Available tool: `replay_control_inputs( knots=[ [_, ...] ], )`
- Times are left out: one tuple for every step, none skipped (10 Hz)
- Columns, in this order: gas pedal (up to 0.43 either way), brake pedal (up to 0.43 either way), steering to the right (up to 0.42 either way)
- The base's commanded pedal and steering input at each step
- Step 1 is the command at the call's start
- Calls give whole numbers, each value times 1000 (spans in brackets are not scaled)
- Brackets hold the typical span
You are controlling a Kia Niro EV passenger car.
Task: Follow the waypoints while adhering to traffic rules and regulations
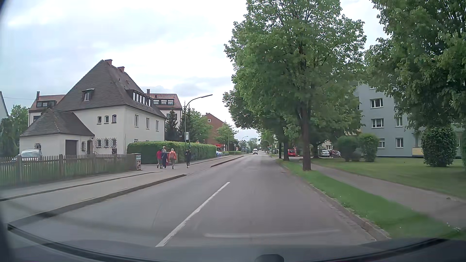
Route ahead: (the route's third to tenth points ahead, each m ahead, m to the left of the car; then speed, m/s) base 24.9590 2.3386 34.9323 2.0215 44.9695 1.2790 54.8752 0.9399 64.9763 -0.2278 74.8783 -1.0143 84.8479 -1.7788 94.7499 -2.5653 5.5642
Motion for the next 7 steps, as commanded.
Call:
replay_control_inputs(
  knots=[
    [189, 0, 54],
    [189, 0, 44],
    [189, 0, 34],
    [189, 0, 23],
    [189, 0, 16],
    [189, 0, 15],
    [189, 0, 16]
  ],
)
